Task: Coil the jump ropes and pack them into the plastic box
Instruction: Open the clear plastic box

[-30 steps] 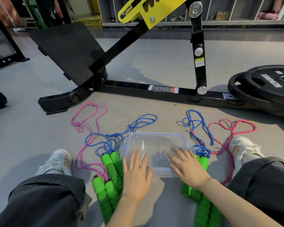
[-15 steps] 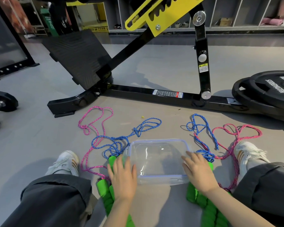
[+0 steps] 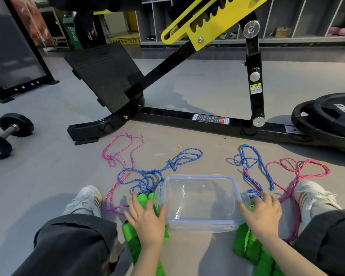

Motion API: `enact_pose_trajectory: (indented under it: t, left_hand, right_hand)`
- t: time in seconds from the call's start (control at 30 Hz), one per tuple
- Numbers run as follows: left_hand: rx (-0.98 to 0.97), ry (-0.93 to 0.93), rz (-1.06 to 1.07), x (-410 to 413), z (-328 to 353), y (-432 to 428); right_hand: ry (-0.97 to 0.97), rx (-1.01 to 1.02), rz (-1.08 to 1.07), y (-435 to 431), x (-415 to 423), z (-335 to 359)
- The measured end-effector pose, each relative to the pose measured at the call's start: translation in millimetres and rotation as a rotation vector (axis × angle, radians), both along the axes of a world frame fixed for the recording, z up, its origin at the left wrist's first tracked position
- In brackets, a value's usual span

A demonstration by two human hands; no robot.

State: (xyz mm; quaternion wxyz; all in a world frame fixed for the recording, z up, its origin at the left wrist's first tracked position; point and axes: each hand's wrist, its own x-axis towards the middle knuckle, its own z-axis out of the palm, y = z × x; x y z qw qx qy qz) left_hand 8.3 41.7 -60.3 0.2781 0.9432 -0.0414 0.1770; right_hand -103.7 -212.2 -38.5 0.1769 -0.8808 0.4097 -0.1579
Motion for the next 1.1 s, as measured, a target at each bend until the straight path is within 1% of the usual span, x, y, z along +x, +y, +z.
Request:
enact_pose_trajectory:
  t: [0.03,0.13,0.23,0.3,0.53,0.67,0.8,0.93,1.1]
  left_hand:
    - [-0.074,0.032,0.024,-0.1,2.4,-1.3]
    - [-0.274,0.233,0.055,5.7,12.3,-2.0]
    - [-0.332,0.363,0.063,11.5,18.3,-1.9]
    - [-0.361,0.39,0.086,10.0,20.5,-4.2]
    - [-0.422,0.296,0.095,0.5,24.2,-13.9]
    - [-0.47,0.227,0.126,-0.6,26.8,-15.4]
    - [-0.546,0.172,0.234,6.3,35.9,-15.8]
    - [-0.561,0.158,0.231,26.8,53.5,-23.9]
    - [-0.586,0.11,0.209,78.7,81.6,-48.7]
  right_hand:
    - [-0.026,0.0,-0.001,1.1,-0.6,0.7]
    - [-0.052,0.011,0.011,1.2,-1.1,0.9]
    - [-0.061,0.019,0.01,0.2,-0.4,1.8]
    - [-0.061,0.017,0.011,0.8,0.7,2.6]
    - [-0.085,0.059,-0.012,4.7,0.4,5.0]
    - [-0.193,0.097,-0.05,9.1,2.9,11.2]
    - [-0.296,0.126,-0.057,9.2,10.5,23.4]
    - [-0.306,0.115,-0.046,-2.3,30.7,38.8]
    - [-0.312,0.145,-0.029,-35.0,74.0,68.2]
